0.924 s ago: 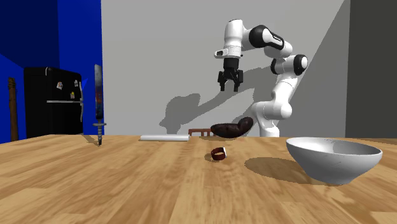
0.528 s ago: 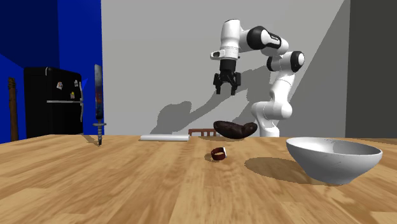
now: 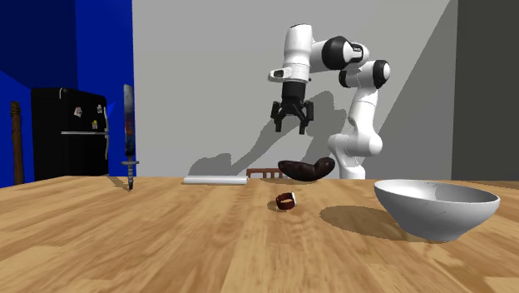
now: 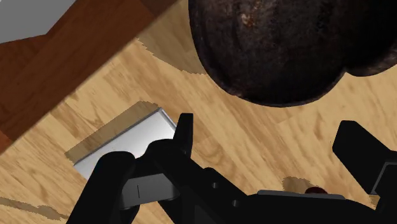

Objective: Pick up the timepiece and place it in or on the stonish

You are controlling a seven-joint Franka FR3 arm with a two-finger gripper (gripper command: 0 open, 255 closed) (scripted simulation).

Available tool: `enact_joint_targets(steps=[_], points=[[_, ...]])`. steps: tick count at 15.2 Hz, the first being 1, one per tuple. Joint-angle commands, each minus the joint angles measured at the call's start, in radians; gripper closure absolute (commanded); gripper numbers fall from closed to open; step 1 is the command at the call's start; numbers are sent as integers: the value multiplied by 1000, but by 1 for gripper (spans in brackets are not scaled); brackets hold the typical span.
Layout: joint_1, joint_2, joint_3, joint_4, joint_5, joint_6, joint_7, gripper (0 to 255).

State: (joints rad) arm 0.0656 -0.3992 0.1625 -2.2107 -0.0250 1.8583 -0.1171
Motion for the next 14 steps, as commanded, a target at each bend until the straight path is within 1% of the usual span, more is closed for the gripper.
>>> enact_joint_targets(steps=[1,7,14], points=[[11,69,17,39,-3,35,-5,0],[45,260,71,162,-29,114,-10,0],[94,486,126,344,-91,165,-8,0]])
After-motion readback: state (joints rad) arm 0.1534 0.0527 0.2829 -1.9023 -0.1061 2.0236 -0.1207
